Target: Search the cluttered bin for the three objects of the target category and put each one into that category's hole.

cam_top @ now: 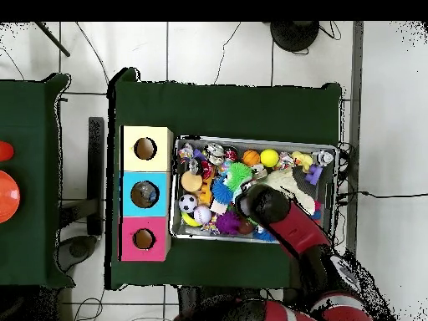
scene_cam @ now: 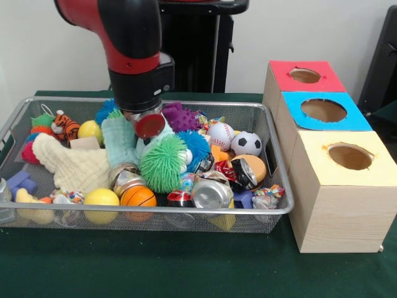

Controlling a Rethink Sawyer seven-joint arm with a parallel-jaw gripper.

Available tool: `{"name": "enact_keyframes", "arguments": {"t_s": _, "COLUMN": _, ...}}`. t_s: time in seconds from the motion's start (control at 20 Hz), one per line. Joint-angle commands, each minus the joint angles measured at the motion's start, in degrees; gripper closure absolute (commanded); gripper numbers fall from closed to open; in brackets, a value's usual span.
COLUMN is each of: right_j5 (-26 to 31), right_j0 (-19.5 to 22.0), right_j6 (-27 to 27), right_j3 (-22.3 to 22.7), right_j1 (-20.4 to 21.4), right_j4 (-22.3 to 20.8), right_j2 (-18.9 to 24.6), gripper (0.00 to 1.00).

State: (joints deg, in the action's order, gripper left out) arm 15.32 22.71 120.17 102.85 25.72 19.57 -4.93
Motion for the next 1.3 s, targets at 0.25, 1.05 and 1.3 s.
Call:
{"name": "enact_keyframes", "arguments": {"t_s": 0.25, "right_j5": 17.09, "right_j0": -6.39, "right_j6": 7.6, "right_j3": 8.99, "right_j1": 4.05, "right_j4": -1.05, "right_j2": 1.54, "gripper": 0.0}}
{"name": "enact_keyframes", "arguments": {"t_s": 1.05, "right_j5": 23.25, "right_j0": -7.68, "right_j6": 5.82, "right_j3": 8.86, "right_j1": 10.32, "right_j4": -1.46, "right_j2": -0.61, "gripper": 0.0}}
{"name": "enact_keyframes", "arguments": {"t_s": 1.3, "right_j5": 24.64, "right_j0": -8.28, "right_j6": 6.66, "right_j3": 9.61, "right_j1": 11.79, "right_j4": -0.46, "right_j2": -0.21, "gripper": 0.0}}
